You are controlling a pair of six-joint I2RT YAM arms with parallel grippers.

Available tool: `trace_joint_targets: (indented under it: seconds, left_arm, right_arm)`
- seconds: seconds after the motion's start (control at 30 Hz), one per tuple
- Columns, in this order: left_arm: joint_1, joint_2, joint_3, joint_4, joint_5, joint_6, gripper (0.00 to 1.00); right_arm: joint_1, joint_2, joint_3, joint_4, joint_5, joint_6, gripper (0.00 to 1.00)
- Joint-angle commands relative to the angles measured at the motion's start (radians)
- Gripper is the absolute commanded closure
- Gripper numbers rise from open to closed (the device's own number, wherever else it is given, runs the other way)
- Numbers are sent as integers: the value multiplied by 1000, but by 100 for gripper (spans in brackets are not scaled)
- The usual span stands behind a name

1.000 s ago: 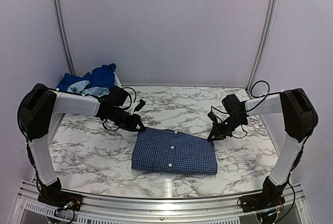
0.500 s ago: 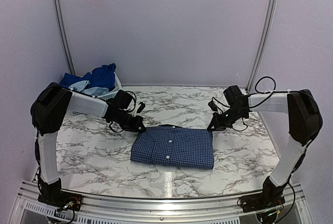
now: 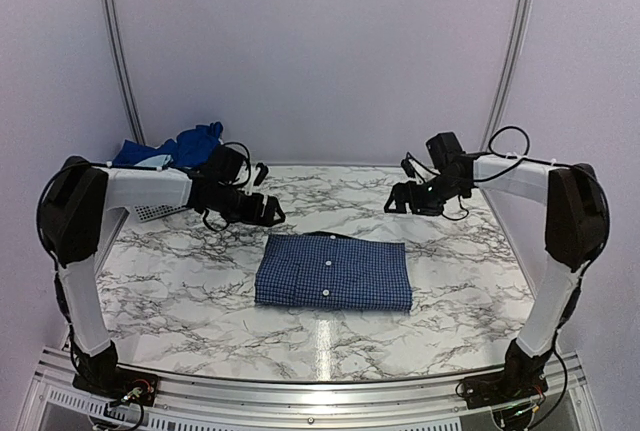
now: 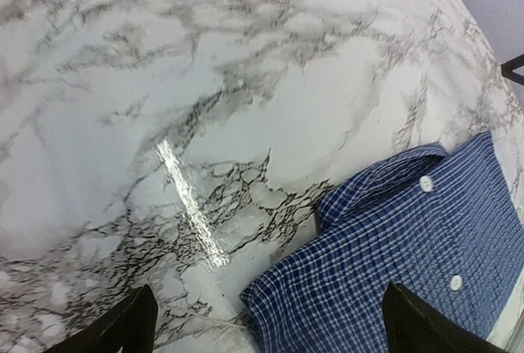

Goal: Fold and stack the mixed laundry pile
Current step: Adjust the square-folded shirt at the center of the board, then smooth out the square-folded shirt at the center of the board.

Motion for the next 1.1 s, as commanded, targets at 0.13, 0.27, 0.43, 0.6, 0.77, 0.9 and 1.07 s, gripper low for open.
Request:
trace_joint_targets:
  seconds: [0.13,0.27,0.43,0.6,0.77,0.9,1.07]
  left_arm:
    - [0,-385,49,-49,-97,83,1]
    - [11,-485,-35,16,-135,-117,1]
    - [-98,-481,-98,15,68,-204,1]
    - [-268,-441,-200,108,156,-387,1]
    - [-331,-336,-288,324,306,-615,1]
    - [-341,-264,-316,443,373,-693,1]
    - [-332,-150,-366,647,419,-809,1]
  right_arm:
    - [-10,-336,82,-8,37,-13,1]
    - [-60,-417,0,92,32,159,1]
    - [-62,-424,-171,310,-528,366,1]
    - [90,-481,-413,547,-585,612,1]
    - [220,-438,-593,799,-626,813,1]
    - [271,-332,-659,938,-633,881,1]
    - [281,-179,-694,1160,-653,979,2]
